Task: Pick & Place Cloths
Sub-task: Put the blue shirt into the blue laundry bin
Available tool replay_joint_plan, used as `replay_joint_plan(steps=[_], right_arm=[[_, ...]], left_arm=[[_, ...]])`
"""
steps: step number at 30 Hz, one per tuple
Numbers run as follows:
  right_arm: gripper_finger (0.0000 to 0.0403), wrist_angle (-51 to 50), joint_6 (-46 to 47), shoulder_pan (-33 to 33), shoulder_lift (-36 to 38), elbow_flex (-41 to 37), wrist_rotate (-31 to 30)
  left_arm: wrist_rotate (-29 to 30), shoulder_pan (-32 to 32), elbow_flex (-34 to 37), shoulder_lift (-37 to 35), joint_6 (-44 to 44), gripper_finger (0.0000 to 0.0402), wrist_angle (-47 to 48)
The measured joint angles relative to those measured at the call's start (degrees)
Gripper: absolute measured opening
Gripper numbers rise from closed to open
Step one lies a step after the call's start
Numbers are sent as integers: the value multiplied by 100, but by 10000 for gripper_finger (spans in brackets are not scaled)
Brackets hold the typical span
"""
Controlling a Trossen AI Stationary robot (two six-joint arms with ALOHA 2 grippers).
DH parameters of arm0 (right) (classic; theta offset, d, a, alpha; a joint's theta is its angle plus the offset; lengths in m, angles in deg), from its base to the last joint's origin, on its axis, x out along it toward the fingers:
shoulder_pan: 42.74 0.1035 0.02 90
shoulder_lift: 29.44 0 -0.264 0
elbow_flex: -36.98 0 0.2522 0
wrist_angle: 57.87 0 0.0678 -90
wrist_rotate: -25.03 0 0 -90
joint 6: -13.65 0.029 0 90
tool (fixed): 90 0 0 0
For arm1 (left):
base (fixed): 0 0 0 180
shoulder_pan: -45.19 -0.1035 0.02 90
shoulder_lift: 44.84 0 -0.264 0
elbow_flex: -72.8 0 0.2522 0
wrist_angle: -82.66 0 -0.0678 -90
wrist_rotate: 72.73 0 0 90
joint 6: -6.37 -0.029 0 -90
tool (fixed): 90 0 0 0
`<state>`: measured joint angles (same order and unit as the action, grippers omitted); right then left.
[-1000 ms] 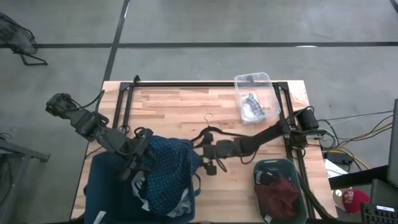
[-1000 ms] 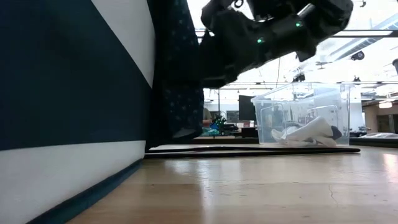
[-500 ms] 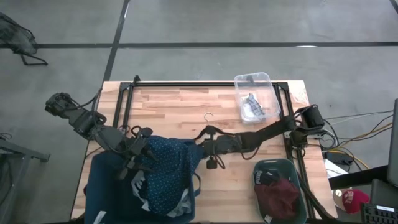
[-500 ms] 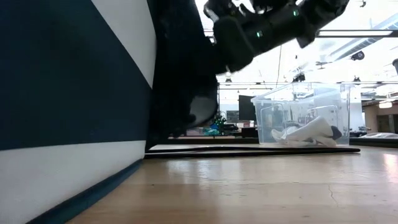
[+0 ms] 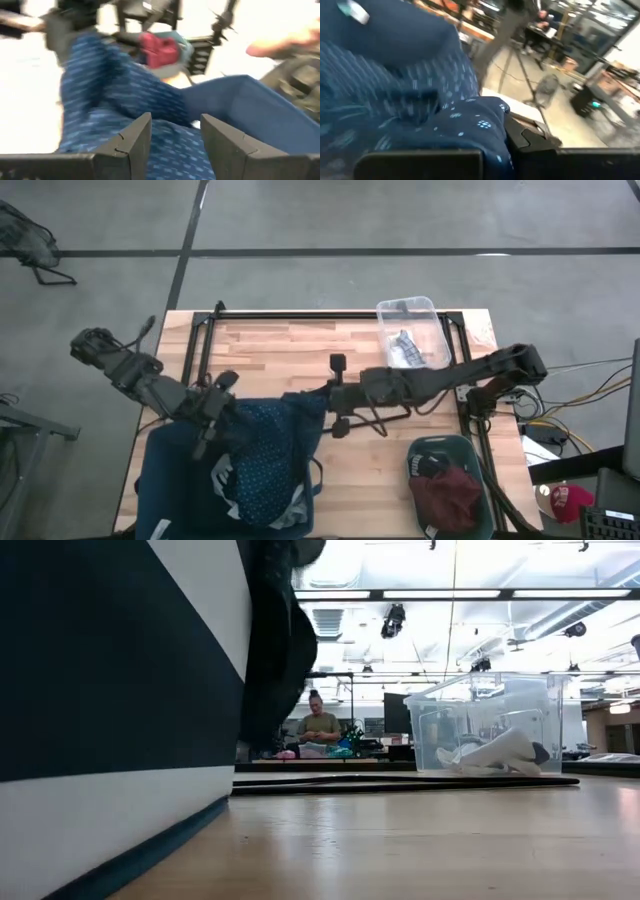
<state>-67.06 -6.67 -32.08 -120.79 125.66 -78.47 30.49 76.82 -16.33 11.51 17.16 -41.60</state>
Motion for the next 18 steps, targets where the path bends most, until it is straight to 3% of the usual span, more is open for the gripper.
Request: replay_joint_plan(steps=[5,10,18], right_arm=[[9,-1340,105,6,-154,1453,572],[8,-1939,269,6,-421,2604,1255],[8,-2302,508,6,-1180,4208,1981]], left_arm=[[1165,1,30,-369,78,177,2],[2230,1,66,-706,175,177,-2],[2648,-3,73,-825,259,177,185]])
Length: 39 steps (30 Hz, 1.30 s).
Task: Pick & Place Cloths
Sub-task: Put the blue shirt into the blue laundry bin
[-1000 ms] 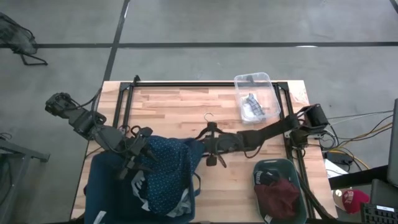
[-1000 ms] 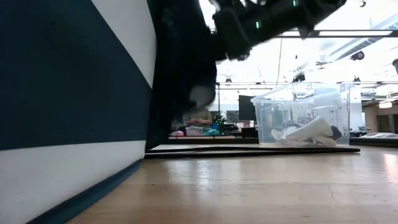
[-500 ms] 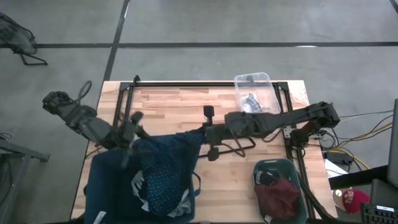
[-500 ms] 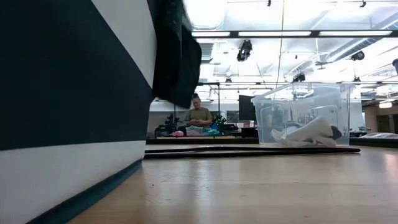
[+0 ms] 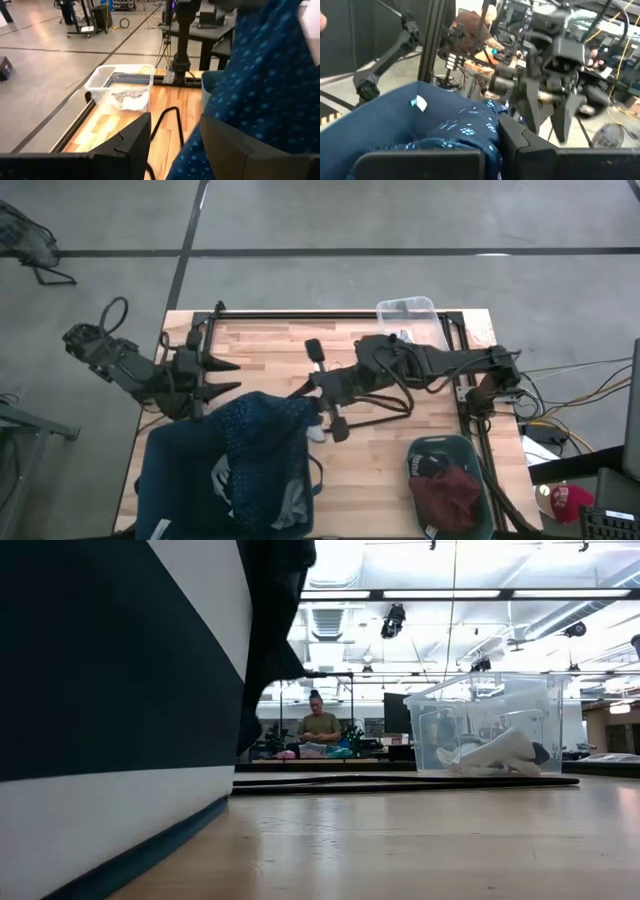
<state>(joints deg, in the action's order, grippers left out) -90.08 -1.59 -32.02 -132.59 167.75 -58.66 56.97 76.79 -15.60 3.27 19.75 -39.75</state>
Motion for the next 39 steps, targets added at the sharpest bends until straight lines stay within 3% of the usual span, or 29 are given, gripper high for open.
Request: replay_joint_plan(steps=[7,13,16,19,22,31,35,39], right_arm=[[8,-190,-286,0,-877,1766,41],[8,1381,-517,0,-884,1500,123],[8,1411,205,-30,-836,1522,350],[8,1121,1066,-99,-922,1523,1159],[8,664,1509,-113,-1166,1491,1567],[15,-1215,1639,-169,-1879,1485,1926],[53,-1576,1457,-160,-2177,1485,1926],[116,-1714,1209,-168,-2337,1487,1926]], left_arm=[[120,0,1,75,54,177,123],[288,0,1,58,67,177,134],[297,0,1,50,71,177,204],[302,0,8,45,76,177,222],[306,0,8,42,149,177,223],[307,0,171,67,333,177,228],[315,0,264,46,334,177,215],[328,0,313,39,364,177,204]])
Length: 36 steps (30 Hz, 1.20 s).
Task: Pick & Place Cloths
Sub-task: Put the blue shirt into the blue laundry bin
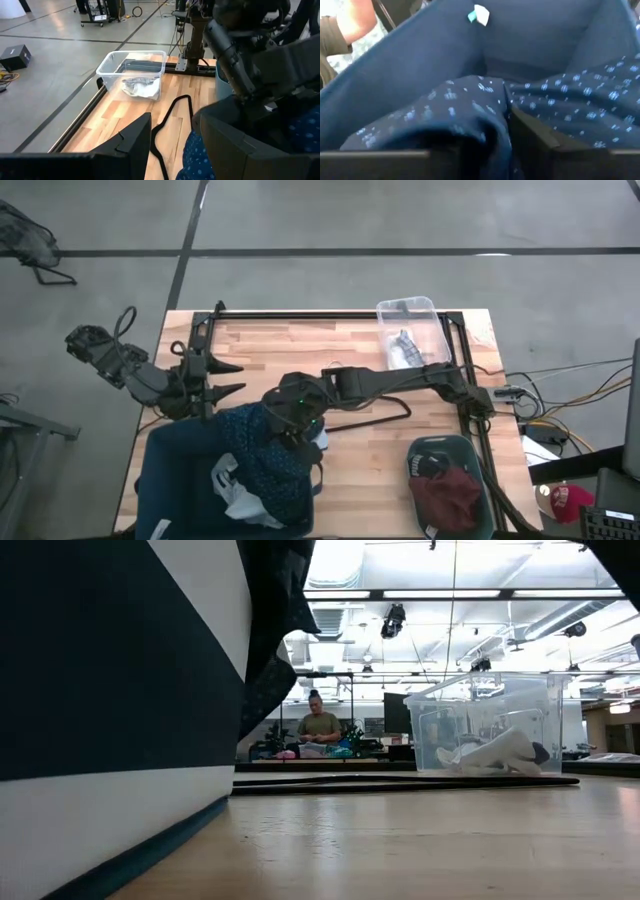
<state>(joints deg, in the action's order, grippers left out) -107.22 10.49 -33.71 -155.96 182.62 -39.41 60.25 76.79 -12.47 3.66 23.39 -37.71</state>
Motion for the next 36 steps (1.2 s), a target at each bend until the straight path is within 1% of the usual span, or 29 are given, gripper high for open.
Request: replay_joint_plan(steps=[5,9,12,16,20,23,28,30,36], right_arm=[[210,-38,-40,7,84,5,7],[263,-595,-409,0,504,170,6],[283,-924,-600,7,972,176,18],[296,-1212,-630,9,1441,60,22],[302,-1405,-725,7,1976,-346,17],[296,-1546,-827,7,2401,-998,17],[276,-1415,-1077,4,3052,-2643,17],[264,-1076,-1058,4,3394,-3366,22],[233,438,-765,4,4294,-5528,19]], left_arm=[[0,0,31,1,13,177,0],[0,0,42,-1,60,177,0],[0,0,53,-3,107,177,3],[0,0,53,-6,90,177,2],[0,0,55,-8,91,177,4],[0,0,59,-1,94,177,12],[0,0,62,-4,96,177,5],[0,0,62,1,98,177,4],[17,0,62,6,119,177,-10]])
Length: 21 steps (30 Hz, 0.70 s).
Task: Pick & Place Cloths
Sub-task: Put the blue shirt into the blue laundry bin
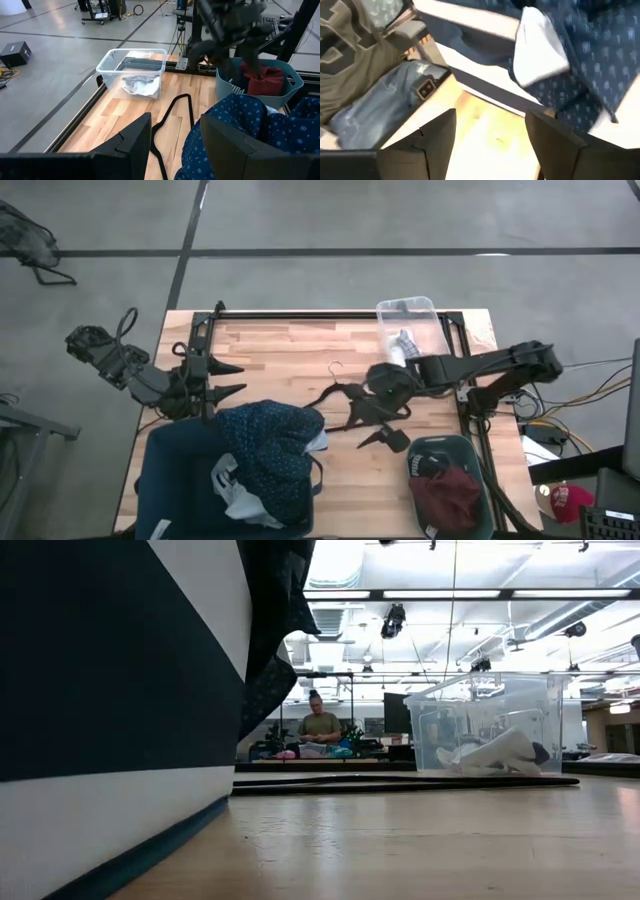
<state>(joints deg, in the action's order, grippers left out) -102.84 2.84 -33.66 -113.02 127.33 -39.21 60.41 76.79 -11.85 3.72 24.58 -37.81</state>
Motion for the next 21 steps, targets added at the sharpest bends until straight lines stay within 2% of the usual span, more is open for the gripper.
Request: replay_joint_plan(steps=[2,5,11,14,18,21], right_arm=[[227,665,87,0,273,-659,-128],[222,1853,368,5,533,-1663,-686],[226,4400,513,-7,331,-3185,-1620],[233,5300,611,-10,4,-3600,-2270],[246,6106,745,-18,-509,-3716,-2867],[261,6291,786,-9,-976,-3617,-3119]], left_arm=[[2,0,0,3,31,177,-5],[5,-1,0,8,47,177,-1],[51,-2,0,14,113,177,-14],[133,0,82,9,107,177,-133],[612,-45,481,-142,42,177,-572],[502,-131,846,-398,-264,177,-1055]])
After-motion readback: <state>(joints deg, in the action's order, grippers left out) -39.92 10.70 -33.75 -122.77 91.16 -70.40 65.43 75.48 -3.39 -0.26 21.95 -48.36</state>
